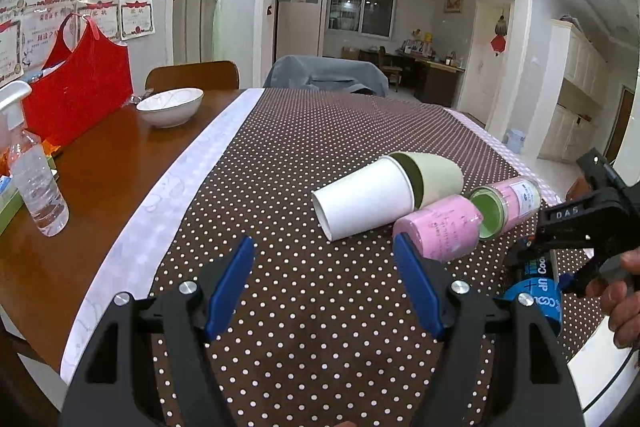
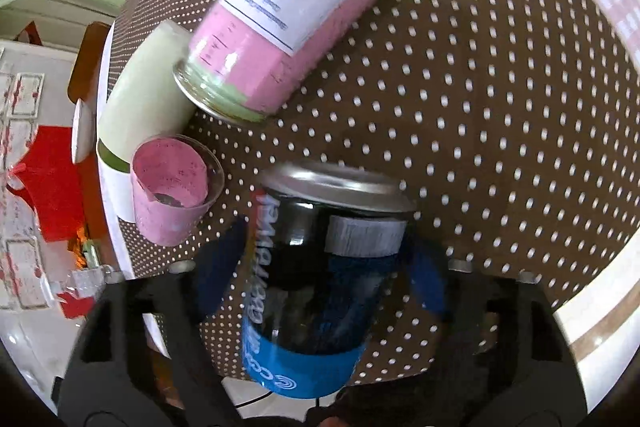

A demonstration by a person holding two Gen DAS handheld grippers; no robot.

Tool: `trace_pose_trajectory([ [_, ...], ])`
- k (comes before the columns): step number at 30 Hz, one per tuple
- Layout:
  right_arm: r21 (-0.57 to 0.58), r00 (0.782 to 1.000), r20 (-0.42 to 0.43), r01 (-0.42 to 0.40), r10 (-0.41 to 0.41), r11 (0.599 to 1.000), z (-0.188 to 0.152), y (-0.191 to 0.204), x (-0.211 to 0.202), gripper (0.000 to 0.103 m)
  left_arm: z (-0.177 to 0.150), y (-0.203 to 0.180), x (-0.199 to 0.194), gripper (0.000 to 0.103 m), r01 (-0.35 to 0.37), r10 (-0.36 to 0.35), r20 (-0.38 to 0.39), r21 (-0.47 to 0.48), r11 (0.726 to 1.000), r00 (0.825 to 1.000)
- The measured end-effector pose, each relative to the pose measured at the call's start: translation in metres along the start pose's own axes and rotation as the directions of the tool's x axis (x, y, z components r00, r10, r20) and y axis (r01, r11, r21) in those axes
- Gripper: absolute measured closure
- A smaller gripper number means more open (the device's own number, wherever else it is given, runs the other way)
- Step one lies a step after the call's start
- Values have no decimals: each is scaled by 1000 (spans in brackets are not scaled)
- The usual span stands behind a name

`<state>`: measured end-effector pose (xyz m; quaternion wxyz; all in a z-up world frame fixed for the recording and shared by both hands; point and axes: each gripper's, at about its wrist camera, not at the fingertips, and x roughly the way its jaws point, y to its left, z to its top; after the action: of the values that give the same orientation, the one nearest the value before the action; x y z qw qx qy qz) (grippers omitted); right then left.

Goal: Flip cup upside down
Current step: 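Lift the can with the right tool and rotate it upright, then lower the upright can onto the tablecloth and open the right tool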

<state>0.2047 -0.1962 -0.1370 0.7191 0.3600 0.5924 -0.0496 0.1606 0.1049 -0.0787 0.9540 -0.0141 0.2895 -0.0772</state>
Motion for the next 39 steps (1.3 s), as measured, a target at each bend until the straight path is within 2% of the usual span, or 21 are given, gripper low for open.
trace_pose_trajectory([
  [5,-68,998,3,-60,60,996,-6,11,-10,35,-2,-8,-7,32,-21,21,-1,13,1000,1000],
  [8,-132,994,48,-95,102,987,-19,10,-30,35,-2,-17,-17,32,-39,38,16,31,999,999],
  [12,-173,982,69,-163,177,971,-29,1,-49,35,-2,-34,-32,32,-54,52,36,55,997,998],
  [15,-191,965,87,-226,246,955,-34,-6,-59,36,-8,-52,-43,32,-62,58,43,89,994,997],
  [18,-245,947,143,-247,287,937,-40,-16,-72,36,-13,-63,-51,32,-84,79,49,101,991,996],
  [20,-275,928,162,-284,335,919,-41,-22,-79,36,-14,-66,-57,32,-103,99,55,95,990,994],
  [26,-387,878,250,-296,409,873,-48,-30,-108,36,-13,-69,-72,32,-158,152,85,72,985,985],
  [31,-513,835,367,-187,411,838,-53,-25,-129,36,-12,-70,-82,32,-174,168,105,50,983,980],
  [36,-631,780,478,-15,404,776,-70,11,-116,36,-14,-68,-93,32,-183,178,121,33,983,977],
  [39,-659,765,517,69,384,749,-78,17,-106,36,-15,-67,-96,32,-185,181,123,26,982,976],
])
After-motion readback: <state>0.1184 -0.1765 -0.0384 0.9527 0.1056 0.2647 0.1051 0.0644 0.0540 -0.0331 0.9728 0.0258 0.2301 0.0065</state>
